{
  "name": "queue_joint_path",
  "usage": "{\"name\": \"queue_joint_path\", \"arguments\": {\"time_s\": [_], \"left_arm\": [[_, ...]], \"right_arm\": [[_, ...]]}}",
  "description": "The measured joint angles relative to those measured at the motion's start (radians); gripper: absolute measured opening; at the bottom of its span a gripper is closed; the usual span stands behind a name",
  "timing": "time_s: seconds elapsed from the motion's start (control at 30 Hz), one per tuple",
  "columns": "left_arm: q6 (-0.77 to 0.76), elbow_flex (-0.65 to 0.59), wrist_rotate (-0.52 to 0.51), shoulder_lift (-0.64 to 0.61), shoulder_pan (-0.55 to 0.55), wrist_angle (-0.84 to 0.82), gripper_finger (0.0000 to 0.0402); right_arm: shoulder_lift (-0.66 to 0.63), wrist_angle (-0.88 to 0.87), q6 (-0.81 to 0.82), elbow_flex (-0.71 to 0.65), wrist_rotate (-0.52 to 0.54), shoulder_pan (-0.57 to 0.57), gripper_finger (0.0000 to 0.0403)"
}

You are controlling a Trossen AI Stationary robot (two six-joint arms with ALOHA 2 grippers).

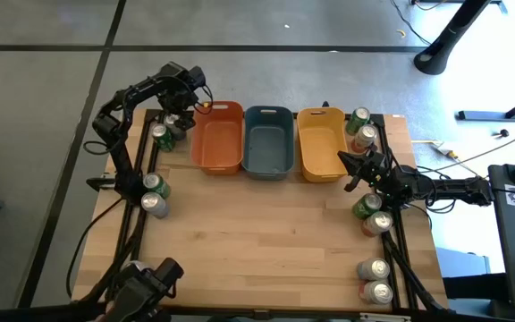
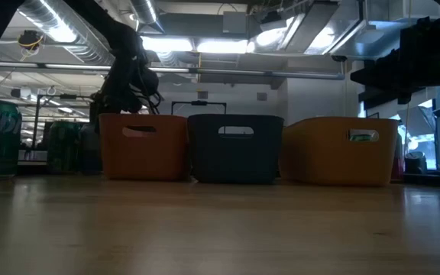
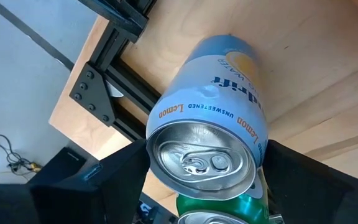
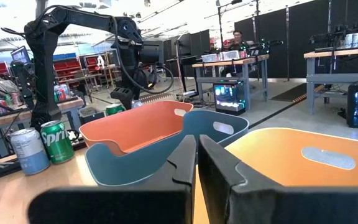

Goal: Sort soda cans
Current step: Put the top left blue-white soda can into the orange bin

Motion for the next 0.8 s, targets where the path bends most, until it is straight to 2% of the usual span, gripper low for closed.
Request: {"name": "queue_joint_path", "arguments": {"time_s": [0.13, 0.47, 0.8], "left_arm": [[-0.004, -0.001, -0.004, 0.001, 0.000, 0.004, 0.0297], [0.005, -0.005, -0.009, 0.008, 0.003, 0.070, 0.0390], [-0.052, -0.036, 0.006, 0.005, 0.007, 0.081, 0.0400]], "right_arm": [[0.000, 0.000, 0.000, 0.000, 0.000, 0.000, 0.0019], [0.000, 0.000, 0.001, 0.000, 0.000, 0.000, 0.0019], [0.000, 0.000, 0.003, 0.000, 0.000, 0.000, 0.0019]]}}
